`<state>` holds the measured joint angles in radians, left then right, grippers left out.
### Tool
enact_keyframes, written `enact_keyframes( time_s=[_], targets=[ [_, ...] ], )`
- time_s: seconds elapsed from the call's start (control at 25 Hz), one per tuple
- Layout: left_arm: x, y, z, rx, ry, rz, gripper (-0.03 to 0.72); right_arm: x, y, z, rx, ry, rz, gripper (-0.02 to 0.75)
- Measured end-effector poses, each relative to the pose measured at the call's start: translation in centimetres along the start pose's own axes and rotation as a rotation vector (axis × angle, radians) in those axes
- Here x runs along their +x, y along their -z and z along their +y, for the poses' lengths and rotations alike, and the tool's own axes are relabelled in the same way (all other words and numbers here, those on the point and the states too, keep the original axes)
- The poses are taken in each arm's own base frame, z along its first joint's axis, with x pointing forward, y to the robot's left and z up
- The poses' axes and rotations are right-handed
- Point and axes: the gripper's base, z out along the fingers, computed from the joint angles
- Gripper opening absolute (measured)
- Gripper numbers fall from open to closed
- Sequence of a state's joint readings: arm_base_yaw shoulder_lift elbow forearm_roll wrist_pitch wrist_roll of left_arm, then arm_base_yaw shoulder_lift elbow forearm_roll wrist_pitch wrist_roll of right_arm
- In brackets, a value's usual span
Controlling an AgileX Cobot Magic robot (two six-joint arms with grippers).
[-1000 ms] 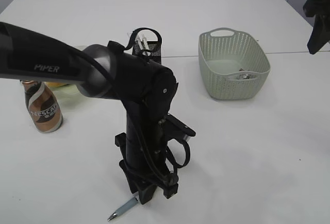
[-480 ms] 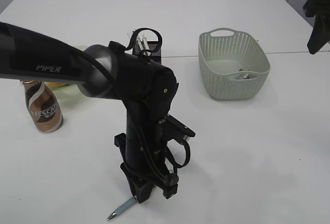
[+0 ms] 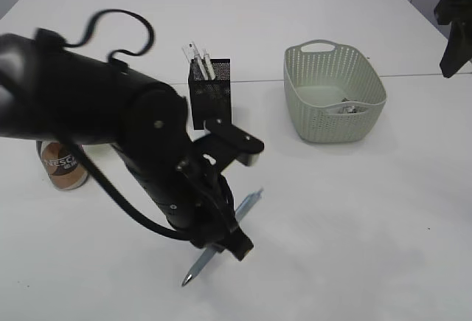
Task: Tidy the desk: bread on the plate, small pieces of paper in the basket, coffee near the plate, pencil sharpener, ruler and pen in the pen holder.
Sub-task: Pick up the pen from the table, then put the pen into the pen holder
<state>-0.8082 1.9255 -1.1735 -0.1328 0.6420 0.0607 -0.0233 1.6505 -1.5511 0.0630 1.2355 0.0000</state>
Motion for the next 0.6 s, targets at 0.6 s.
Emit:
enact_keyframes(
  time_s=[0.6],
  targets=[
    [-3.1, 11.8, 3.8, -0.116, 0.101, -1.07, 0.07, 0.0, 0.0, 0.0, 0.002, 0.001, -0.004, 0.385]
  ],
)
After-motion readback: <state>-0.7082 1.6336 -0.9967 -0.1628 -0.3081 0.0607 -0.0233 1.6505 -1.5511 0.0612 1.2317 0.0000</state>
